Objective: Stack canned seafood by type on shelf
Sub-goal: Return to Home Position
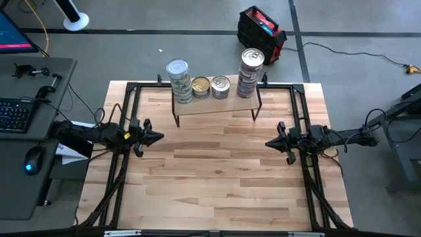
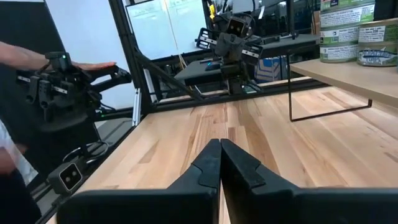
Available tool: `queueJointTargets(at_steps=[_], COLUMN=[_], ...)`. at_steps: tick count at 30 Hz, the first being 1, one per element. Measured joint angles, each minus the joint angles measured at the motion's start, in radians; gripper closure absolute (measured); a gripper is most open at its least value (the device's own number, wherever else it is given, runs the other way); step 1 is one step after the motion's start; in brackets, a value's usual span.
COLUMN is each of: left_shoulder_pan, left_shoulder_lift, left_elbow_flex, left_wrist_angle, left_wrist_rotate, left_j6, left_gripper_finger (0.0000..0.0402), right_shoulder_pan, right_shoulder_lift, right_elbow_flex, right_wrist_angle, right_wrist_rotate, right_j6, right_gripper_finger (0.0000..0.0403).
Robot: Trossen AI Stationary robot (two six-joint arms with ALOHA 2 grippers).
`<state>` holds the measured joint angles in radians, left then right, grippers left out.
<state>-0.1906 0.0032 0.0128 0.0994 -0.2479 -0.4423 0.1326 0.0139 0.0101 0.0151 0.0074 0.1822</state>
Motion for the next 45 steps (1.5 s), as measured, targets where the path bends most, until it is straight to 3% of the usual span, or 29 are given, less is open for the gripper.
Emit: queueJointTargets(at_steps=[6, 13, 45], left_shoulder_pan=[0.010, 0.021, 0.021], left_shoulder_lift=[0.000, 0.004, 0.005], left_elbow_flex=[0.000, 0.000, 0.000], left_wrist_angle=[-0.005, -0.050, -0.051], left_wrist_rotate=[0.000, -0.001, -0.001], left_j6=[0.002, 0.148, 0.132], left_gripper_finger=[0.0401, 0.0401, 0.0402], right_shoulder_pan=[0.000, 0.000, 0.000], right_shoulder_lift=[0.000, 0.000, 0.000], right_elbow_flex=[0.000, 0.000, 0.000], right_wrist_angle=[0.000, 0.000, 0.000], right_wrist_rotate=[0.000, 0.000, 0.000], right_j6=[0.000, 0.000, 0.000], right_gripper_finger=[0.0402, 0.0402, 0.0402])
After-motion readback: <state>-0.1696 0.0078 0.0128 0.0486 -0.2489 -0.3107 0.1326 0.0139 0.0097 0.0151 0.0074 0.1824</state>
